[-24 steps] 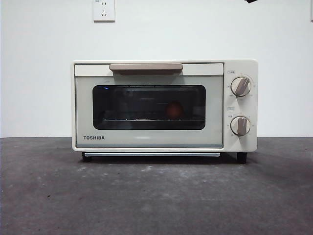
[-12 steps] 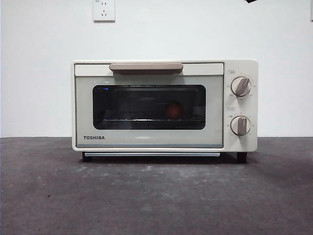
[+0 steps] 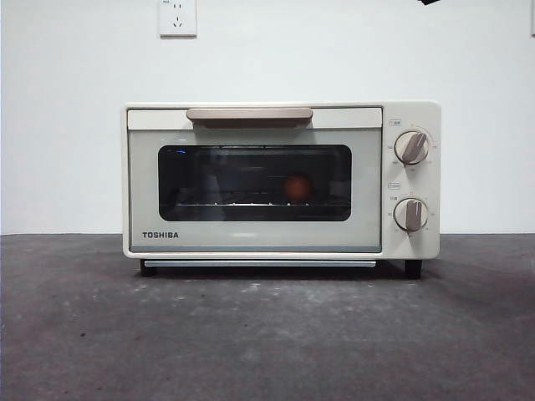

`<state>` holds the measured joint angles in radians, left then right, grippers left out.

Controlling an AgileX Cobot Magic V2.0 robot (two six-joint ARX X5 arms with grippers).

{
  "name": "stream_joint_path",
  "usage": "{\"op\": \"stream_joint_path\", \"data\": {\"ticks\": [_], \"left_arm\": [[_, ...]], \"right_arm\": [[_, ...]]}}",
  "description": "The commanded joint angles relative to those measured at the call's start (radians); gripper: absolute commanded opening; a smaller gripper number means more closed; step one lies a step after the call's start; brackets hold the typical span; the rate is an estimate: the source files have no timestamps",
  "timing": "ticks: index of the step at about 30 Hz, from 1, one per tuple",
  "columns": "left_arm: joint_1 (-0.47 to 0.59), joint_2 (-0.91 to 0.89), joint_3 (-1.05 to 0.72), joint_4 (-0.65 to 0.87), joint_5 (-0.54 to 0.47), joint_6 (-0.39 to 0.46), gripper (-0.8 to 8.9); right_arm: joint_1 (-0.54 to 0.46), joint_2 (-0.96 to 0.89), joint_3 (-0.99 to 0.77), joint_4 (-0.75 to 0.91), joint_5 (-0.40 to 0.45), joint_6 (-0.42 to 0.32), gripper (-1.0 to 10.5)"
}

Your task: Eggoven

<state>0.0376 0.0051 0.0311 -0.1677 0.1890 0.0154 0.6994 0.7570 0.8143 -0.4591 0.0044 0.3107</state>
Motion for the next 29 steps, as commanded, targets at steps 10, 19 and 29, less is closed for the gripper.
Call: {"op": "stream_joint_path", "data": {"ticks": [10, 19, 29], "left_arm": [[0.002, -0.002, -0.028, 0.010, 0.002, -0.001, 0.07], [0.002, -0.002, -0.028, 0.010, 0.002, -0.001, 0.08], [0.002, -0.002, -0.028, 0.010, 0.002, -0.001, 0.08]], "right_arm": [[0.002, -0.003, 0.010, 0.016, 0.086, -0.064, 0.1], [-0.369, -0.189, -0.143, 0.127, -0.066, -0.136, 0.1], [-0.724, -0.488, -0.440, 0.297, -0.145, -0.220, 0.1]]}}
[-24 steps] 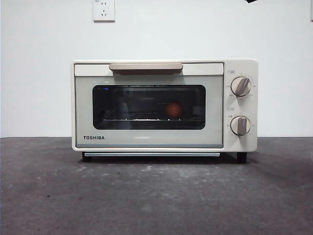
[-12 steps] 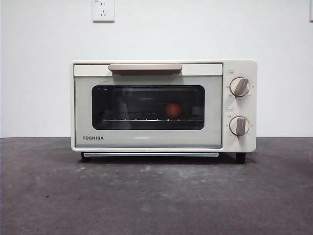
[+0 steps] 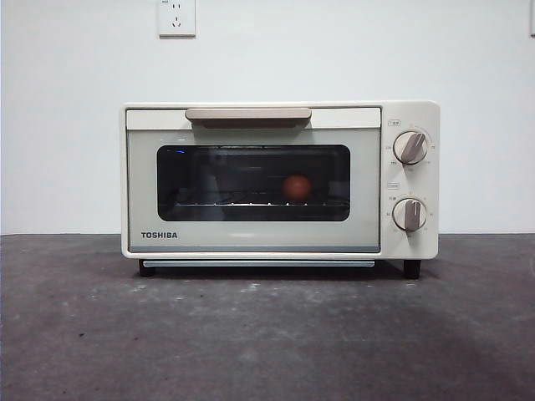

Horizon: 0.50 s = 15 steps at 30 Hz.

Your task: Eggoven

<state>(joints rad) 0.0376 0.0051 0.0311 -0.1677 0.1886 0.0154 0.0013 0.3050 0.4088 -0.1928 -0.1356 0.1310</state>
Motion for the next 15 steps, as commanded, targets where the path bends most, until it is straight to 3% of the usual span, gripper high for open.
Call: {"op": "stream_joint_path", "data": {"ticks": [1, 15], "left_arm": [[0.002, -0.002, -0.028, 0.010, 0.002, -0.001, 0.08], [0.002, -0.002, -0.028, 0.010, 0.002, -0.001, 0.08]], "right_arm": [[-0.039, -0.061, -0.060, 0.038, -0.002, -0.042, 0.1], [-0.067, -0.298, -0.383, 0.089, 0.031, -0.025, 0.1]]}}
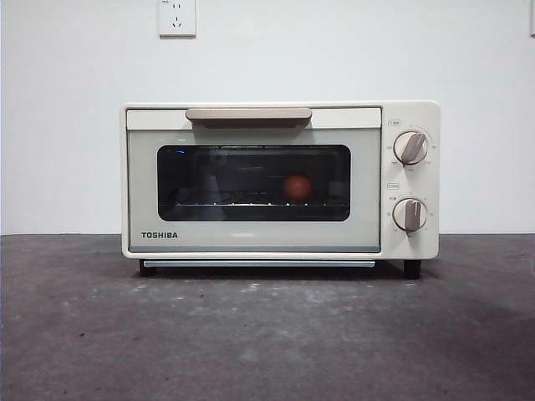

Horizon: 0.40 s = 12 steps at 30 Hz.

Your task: Eggoven

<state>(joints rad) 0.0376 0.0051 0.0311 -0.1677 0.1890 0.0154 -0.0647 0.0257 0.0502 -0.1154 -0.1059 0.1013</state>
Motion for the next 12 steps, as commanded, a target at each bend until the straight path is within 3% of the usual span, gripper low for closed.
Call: {"op": "stream_joint_path", "data": {"ticks": [1, 12], "left_arm": [[0.002, -0.002, -0.028, 0.010, 0.002, -0.001, 0.08], [0.002, -0.002, -0.028, 0.010, 0.002, -0.001, 0.08]], "right_arm": [[-0.001, -0.022, -0.040, 0.010, 0.002, 0.011, 0.1], [-0.001, -0.022, -0.039, -0.040, 0.002, 0.029, 0.1]]}}
